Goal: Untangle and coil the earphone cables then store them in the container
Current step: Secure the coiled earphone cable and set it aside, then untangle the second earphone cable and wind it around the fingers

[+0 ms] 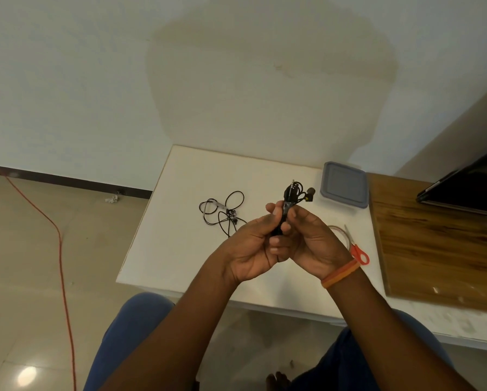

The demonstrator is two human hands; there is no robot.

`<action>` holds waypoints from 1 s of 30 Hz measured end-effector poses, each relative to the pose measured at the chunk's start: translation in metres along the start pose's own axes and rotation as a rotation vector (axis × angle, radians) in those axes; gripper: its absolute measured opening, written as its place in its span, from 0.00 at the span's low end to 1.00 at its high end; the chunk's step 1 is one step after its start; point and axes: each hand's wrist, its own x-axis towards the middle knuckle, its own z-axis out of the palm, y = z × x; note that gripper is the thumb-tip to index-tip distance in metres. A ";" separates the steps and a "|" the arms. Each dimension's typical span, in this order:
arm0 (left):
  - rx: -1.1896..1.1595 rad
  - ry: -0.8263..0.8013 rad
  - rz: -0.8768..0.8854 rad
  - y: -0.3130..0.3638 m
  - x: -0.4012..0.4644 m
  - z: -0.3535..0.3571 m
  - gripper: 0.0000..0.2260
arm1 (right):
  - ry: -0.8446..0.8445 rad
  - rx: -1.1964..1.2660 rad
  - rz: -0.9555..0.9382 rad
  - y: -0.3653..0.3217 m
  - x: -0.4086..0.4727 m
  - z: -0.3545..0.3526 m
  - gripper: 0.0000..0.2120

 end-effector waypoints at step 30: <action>0.997 0.865 0.170 0.059 -0.001 -0.067 0.08 | 0.604 -1.135 -0.134 0.016 0.204 -0.034 0.13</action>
